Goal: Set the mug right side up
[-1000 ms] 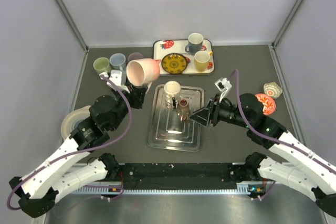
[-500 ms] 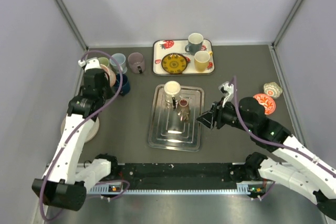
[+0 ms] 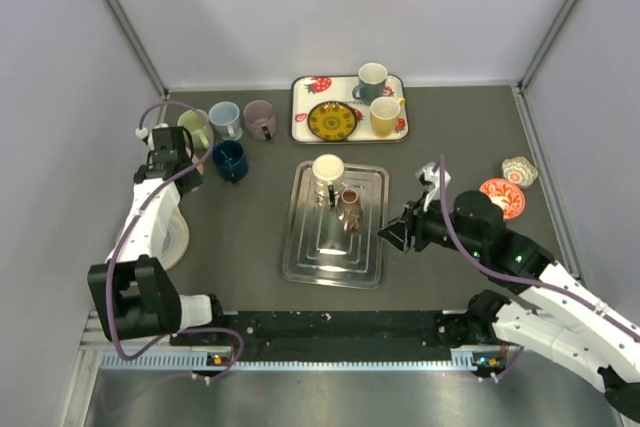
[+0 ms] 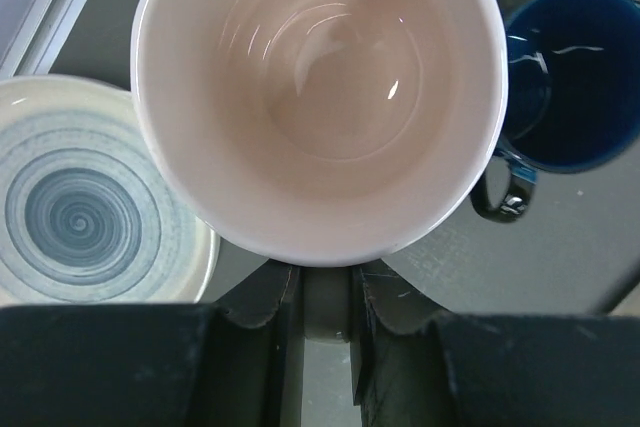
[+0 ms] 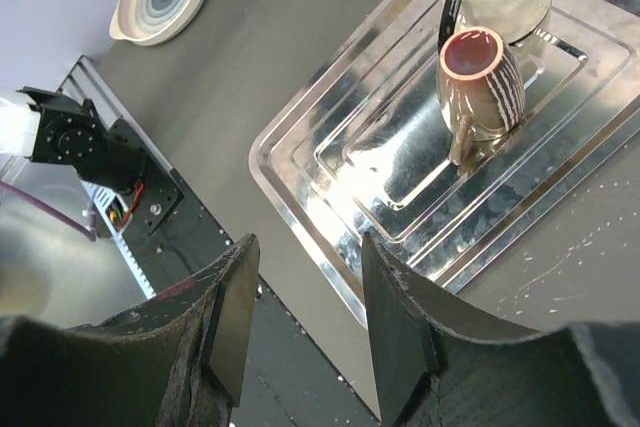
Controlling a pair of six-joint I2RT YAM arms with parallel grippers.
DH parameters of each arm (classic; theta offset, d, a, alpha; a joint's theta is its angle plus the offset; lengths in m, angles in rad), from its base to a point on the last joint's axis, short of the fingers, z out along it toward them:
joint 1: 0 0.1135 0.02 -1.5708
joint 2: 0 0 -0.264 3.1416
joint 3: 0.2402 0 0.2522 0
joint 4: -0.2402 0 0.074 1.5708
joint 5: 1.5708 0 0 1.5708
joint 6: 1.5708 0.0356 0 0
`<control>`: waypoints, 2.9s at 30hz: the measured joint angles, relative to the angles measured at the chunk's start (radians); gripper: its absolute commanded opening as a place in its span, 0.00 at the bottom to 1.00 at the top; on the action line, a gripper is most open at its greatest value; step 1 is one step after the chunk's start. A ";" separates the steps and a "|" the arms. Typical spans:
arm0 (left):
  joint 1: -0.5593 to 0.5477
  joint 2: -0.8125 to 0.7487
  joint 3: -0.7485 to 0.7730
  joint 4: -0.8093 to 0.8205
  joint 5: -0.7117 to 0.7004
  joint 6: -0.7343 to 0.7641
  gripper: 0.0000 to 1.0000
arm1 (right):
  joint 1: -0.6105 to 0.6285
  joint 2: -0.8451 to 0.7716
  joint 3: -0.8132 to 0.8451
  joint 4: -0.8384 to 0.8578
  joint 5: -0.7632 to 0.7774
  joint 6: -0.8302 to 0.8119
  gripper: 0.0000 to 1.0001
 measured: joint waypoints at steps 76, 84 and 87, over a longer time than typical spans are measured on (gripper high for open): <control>-0.651 -0.597 -0.412 0.096 0.085 -0.238 0.73 | 0.053 0.916 0.315 -0.006 0.327 -0.087 0.46; -0.651 -0.598 -0.423 0.096 0.085 -0.228 0.73 | 0.053 0.999 0.356 0.025 0.413 -0.089 0.38; -0.651 -0.598 -0.423 0.097 0.084 -0.225 0.73 | 0.054 1.027 0.361 0.033 0.434 -0.088 0.36</control>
